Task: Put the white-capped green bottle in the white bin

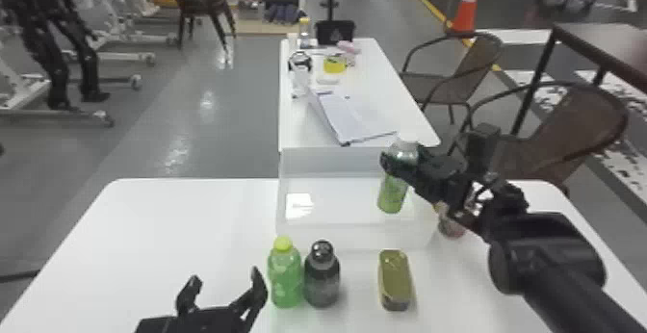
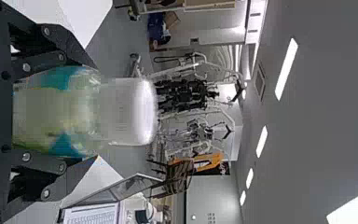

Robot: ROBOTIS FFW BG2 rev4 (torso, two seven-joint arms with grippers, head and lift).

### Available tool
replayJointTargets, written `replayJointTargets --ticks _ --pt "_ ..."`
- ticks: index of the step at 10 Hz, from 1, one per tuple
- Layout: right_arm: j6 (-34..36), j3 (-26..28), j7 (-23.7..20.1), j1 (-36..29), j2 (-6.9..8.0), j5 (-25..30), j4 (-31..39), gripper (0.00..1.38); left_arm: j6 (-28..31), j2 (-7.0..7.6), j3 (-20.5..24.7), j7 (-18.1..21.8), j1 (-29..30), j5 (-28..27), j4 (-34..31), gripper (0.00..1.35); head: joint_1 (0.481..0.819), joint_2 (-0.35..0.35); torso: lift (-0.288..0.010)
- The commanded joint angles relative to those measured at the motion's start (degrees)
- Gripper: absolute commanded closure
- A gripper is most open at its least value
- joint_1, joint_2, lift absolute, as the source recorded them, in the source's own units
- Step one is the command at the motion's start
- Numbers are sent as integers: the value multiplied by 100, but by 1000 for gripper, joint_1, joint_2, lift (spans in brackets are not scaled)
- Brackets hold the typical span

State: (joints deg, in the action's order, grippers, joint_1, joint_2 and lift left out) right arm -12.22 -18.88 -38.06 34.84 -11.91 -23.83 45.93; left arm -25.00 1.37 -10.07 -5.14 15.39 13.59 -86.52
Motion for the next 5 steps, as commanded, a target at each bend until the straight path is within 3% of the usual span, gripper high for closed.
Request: replayJointTargets --ticks 1,2,5 --pt "1 -1 0 5 -4 10 -5 153 -22 21 -21 5 -18 13 21 167 549 0 -100" --pt "1 -1 0 5 -4 1 -5 65 -31 30 -30 5 -18 21 21 167 549 0 -100" --pt "-17 7 0 -82 -4 -113 83 113 -31 30 -30 5 -18 21 21 167 549 0 -100"
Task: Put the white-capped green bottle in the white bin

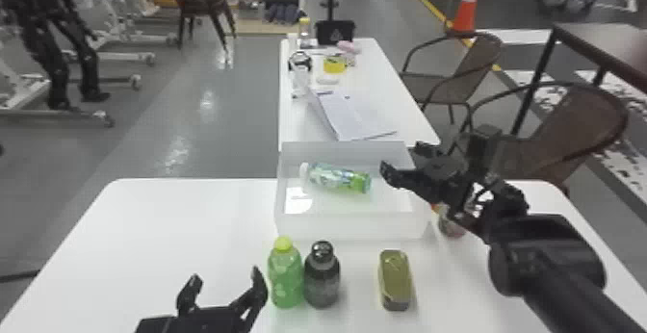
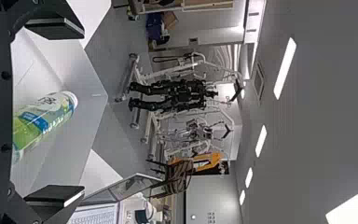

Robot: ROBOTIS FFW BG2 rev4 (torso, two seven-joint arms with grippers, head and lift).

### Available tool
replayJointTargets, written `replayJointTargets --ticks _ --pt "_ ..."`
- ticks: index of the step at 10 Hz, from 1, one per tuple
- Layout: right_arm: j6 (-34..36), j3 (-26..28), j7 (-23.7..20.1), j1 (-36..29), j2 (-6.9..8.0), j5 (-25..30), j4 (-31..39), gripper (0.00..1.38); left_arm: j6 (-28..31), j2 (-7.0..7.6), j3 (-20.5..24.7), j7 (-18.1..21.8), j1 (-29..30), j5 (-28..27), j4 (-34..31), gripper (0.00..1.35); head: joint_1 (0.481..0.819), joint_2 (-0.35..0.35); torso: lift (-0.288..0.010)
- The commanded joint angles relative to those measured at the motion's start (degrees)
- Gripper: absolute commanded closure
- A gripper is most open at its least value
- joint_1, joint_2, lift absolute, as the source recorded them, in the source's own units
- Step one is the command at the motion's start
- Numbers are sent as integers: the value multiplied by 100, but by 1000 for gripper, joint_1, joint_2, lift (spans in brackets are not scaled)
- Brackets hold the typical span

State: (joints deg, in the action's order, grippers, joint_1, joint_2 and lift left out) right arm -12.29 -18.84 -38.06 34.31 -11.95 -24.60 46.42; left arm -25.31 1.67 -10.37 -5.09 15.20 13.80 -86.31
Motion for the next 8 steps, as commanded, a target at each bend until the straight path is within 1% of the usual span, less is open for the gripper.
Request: replayJointTargets --ticks 1,2,4,5,6,7,8 --pt "-28 21 0 -161 0 -107 219 113 -9 0 0 0 0 9 0 167 549 0 -100" --pt "-37 74 0 -390 -18 -256 535 113 -44 0 9 0 9 9 0 167 549 0 -100" --pt "113 302 9 -909 -26 -265 1256 117 -61 0 9 0 9 9 0 167 549 0 -100" --pt "139 566 97 -1313 -26 -71 1809 117 -79 0 9 0 9 0 0 167 549 0 -100" --pt "209 909 413 -1911 -18 201 2495 114 -97 0 9 0 9 0 0 167 549 0 -100" --pt "253 1252 685 -2508 62 298 3093 113 -132 -9 18 0 9 -9 0 167 549 0 -100" --pt "368 1682 923 -3018 211 500 3682 119 -141 -9 27 -9 9 -27 0 167 549 0 -100"
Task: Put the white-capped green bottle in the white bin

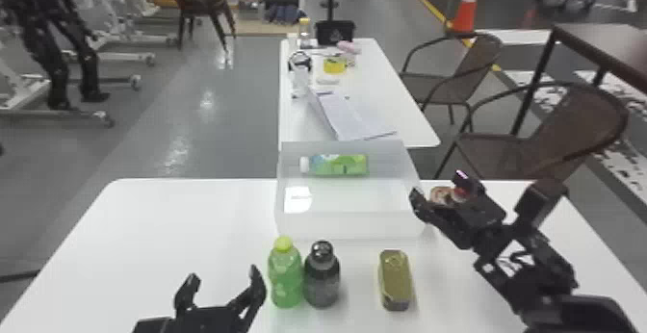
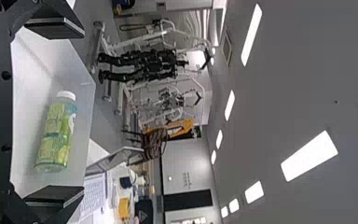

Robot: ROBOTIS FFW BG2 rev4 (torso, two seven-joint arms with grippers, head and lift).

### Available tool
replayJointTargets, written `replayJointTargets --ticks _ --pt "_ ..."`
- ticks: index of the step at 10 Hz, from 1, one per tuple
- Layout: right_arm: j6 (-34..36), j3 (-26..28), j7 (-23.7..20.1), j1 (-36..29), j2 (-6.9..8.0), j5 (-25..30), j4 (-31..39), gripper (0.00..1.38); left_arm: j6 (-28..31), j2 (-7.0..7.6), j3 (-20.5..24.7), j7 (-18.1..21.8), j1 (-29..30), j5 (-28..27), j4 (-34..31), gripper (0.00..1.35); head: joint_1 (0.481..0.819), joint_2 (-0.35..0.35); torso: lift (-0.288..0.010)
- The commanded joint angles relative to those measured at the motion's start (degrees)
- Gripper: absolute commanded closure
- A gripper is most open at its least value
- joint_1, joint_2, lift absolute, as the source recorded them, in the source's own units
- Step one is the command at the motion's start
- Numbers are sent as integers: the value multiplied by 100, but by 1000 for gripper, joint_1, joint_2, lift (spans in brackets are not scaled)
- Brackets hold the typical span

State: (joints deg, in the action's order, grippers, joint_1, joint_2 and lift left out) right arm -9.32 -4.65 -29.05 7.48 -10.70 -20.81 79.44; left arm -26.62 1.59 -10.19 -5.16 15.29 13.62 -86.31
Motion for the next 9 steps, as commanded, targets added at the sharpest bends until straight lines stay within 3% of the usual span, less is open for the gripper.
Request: replayJointTargets --ticks 1,4,7,8,9 --pt "167 535 180 -756 200 227 836 119 -28 -1 8 -3 0 -17 0 167 549 0 -100" --pt "202 676 725 -2013 235 227 1882 119 -54 -10 17 -47 0 -96 0 167 549 0 -100" --pt "281 746 1393 -3077 306 95 2471 117 -107 -10 52 -64 18 -149 -9 167 549 0 -100" --pt "316 746 1885 -3270 315 77 2550 119 -116 -36 96 -64 35 -254 -35 167 549 0 -100" --pt "316 746 1929 -3209 385 139 2444 119 -116 -36 105 -64 35 -334 -44 167 549 0 -100"
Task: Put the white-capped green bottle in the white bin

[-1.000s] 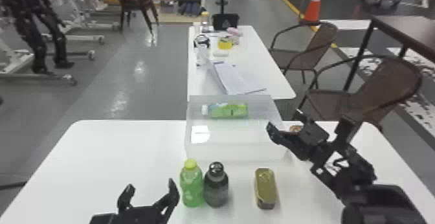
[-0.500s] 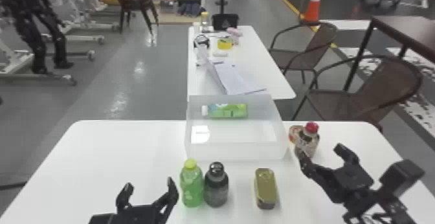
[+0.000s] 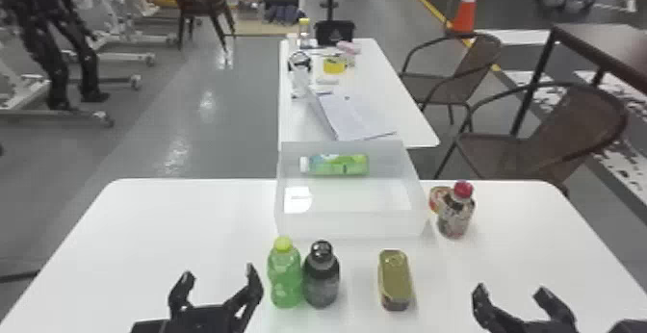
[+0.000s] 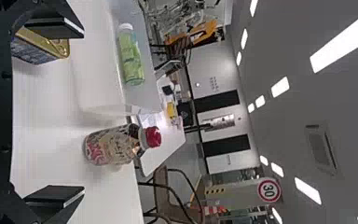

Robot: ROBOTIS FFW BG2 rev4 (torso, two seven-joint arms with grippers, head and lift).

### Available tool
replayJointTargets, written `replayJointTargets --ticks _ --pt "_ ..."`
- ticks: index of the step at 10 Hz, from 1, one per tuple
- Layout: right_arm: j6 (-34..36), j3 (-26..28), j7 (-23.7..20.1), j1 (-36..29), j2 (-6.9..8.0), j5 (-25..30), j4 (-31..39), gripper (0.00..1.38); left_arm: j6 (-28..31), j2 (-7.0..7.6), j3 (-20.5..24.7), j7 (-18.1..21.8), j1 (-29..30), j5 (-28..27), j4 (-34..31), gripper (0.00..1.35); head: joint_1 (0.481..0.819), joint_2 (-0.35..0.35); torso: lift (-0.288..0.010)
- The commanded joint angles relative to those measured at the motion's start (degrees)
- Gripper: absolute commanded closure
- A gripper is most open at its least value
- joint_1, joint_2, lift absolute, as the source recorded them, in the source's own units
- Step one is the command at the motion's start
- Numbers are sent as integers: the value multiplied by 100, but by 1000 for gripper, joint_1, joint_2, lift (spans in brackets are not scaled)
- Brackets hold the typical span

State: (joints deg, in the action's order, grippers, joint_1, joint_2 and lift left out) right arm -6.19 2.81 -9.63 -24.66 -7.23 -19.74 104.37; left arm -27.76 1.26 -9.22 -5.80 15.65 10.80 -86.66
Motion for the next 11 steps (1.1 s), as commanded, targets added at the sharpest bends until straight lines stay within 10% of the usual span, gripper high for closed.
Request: replayJointTargets --ticks 1,11 --pt "74 0 -65 84 29 243 -48 119 -1 -3 8 0 -18 -114 -9 167 549 0 -100" --pt "109 0 -197 181 -32 726 14 121 -19 -64 96 0 9 -175 -9 167 549 0 -100"
